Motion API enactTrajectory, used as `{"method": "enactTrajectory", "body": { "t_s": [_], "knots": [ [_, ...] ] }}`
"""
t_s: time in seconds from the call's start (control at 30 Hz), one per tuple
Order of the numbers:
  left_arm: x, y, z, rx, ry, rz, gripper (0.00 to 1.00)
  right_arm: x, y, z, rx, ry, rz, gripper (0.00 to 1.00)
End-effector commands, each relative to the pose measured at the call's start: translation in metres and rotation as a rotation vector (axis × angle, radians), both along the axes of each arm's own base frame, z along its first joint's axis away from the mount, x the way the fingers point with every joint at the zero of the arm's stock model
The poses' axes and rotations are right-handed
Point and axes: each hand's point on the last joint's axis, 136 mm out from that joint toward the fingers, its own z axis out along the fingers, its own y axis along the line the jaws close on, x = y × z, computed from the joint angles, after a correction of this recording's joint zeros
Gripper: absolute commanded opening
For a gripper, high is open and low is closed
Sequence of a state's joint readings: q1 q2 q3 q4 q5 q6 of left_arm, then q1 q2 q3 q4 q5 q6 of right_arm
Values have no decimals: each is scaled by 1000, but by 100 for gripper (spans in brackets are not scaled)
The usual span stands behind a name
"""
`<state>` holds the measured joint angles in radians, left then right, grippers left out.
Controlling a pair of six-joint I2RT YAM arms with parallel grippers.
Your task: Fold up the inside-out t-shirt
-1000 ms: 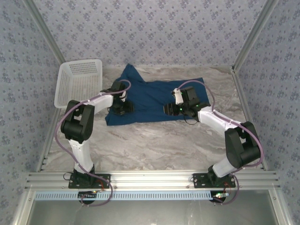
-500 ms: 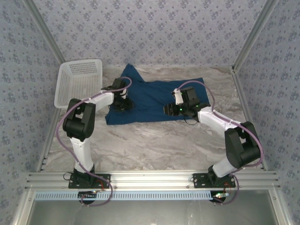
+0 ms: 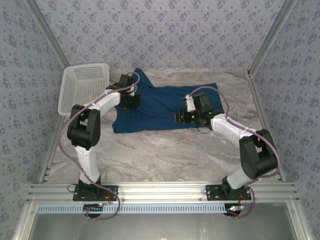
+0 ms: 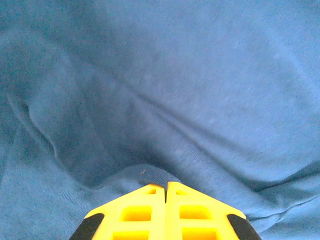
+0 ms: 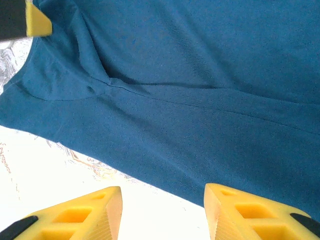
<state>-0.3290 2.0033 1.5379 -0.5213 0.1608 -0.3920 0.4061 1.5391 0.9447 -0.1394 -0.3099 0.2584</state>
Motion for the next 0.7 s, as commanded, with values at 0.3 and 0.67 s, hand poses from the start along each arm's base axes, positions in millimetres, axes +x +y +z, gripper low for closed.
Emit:
{"method": "enactTrajectory", "body": {
  "t_s": [0.3,0.67],
  "knots": [
    [57,-39,10,-73,-37,-63,4,-5,-11,-13,-23,42,-28,49],
    [71,-64,9,-128,-44,-129,26,-4,-15,-18,-25,55,-41,49]
  ]
}}
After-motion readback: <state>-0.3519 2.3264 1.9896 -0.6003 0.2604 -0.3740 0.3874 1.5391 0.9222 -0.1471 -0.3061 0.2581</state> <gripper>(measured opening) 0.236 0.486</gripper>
